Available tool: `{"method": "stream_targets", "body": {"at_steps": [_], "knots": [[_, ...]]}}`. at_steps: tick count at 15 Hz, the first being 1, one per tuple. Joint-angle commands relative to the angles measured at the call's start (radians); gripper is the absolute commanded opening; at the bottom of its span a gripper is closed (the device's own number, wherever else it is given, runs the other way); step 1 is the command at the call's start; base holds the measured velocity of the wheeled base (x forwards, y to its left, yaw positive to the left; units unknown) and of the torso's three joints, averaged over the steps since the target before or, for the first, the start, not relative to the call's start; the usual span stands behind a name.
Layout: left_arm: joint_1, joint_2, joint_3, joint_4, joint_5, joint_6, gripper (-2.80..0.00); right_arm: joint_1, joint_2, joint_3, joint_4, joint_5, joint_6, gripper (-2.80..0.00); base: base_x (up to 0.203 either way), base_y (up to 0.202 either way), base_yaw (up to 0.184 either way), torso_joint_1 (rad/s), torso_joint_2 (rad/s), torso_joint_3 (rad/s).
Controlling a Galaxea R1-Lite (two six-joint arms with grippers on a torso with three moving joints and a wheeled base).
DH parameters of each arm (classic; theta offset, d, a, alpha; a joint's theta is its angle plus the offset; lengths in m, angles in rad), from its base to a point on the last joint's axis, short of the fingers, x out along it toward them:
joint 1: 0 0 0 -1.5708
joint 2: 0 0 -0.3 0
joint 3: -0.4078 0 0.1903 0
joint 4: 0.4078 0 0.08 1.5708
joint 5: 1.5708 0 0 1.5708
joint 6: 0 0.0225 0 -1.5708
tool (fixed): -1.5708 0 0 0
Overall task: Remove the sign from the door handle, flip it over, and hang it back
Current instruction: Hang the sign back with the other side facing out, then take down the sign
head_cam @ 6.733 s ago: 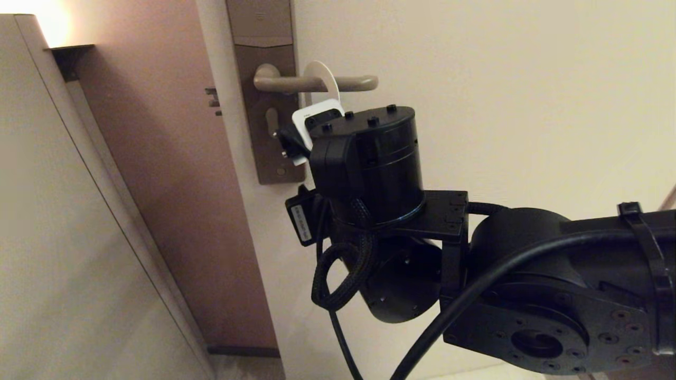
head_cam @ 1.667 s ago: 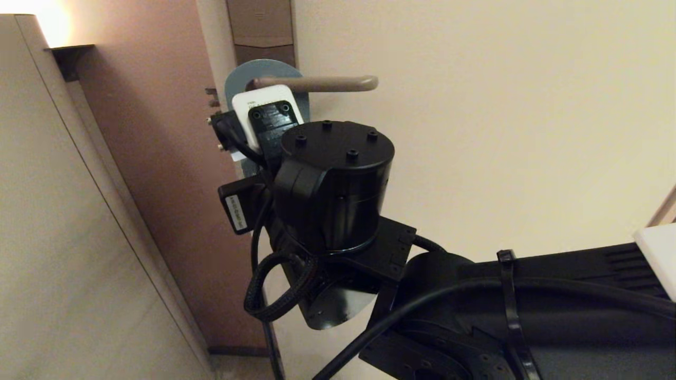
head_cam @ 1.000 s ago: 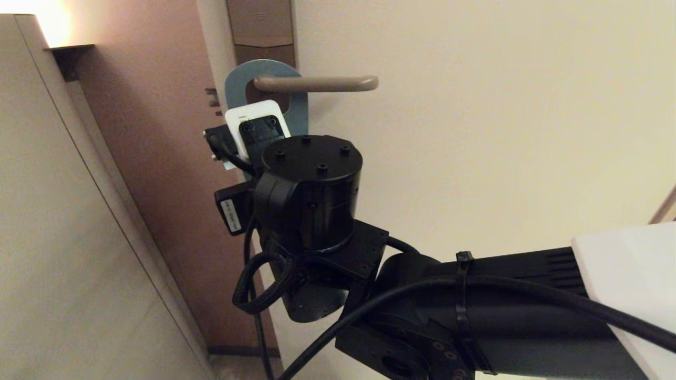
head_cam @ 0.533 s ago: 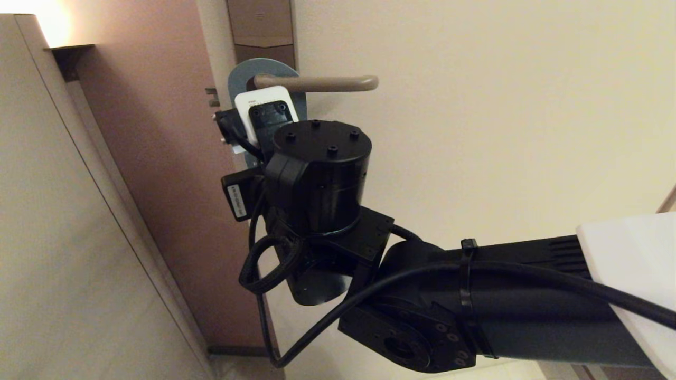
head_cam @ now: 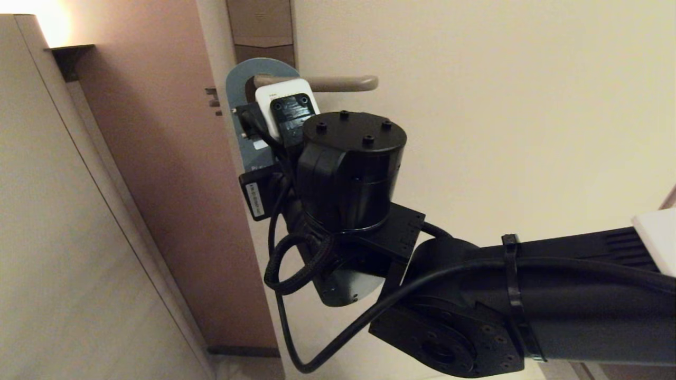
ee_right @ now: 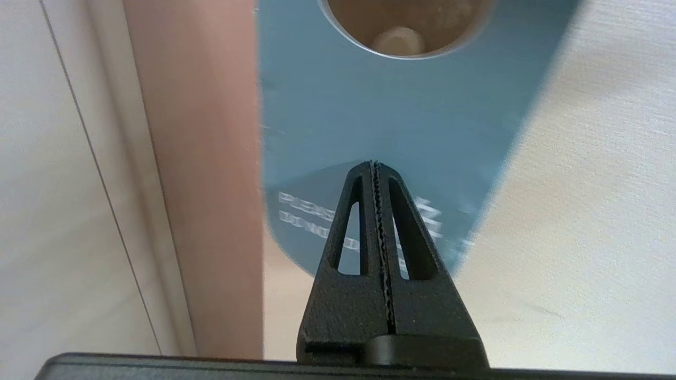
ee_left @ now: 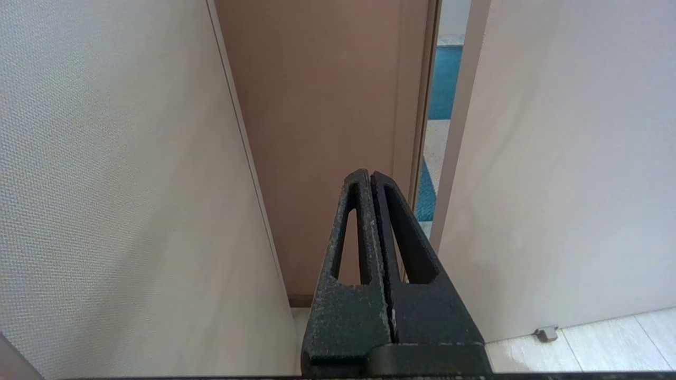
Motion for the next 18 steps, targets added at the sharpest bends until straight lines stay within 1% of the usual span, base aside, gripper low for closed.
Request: {"method": "stream_targets", "body": {"at_steps": [1,4,8,10,15,18], "knots": [[0.0,0.001,0.0,0.0,0.0,0.0,-2.8,0.0,-0.046,0.034,-0.004,-0.003,-0.001,-2.8,0.0,0.0,0.0,0.0,0.0,0.0],[-0.001,0.001,0.0,0.0,0.0,0.0,-2.8,-0.013,-0.116,0.135,-0.005,-0.008,-0.002,-2.8,0.0,0.0,0.0,0.0,0.0,0.0],[-0.001,0.001,0.0,0.0,0.0,-0.001,-2.8,-0.085,-0.224,0.264,-0.005,-0.012,-0.007,-2.8,0.0,0.0,0.0,0.0,0.0,0.0],[-0.001,0.001,0.0,-0.001,0.0,0.0,-2.8,-0.118,-0.269,0.305,-0.005,-0.01,-0.009,-2.8,0.0,0.0,0.0,0.0,0.0,0.0],[-0.001,0.001,0.0,0.0,0.0,-0.001,-2.8,-0.156,-0.377,0.413,-0.008,-0.011,-0.024,-2.8,0.0,0.0,0.0,0.0,0.0,0.0],[-0.001,0.001,0.0,0.0,0.0,0.0,-2.8,-0.252,-0.451,0.514,-0.007,-0.01,-0.026,-2.8,0.0,0.0,0.0,0.0,0.0,0.0]]}}
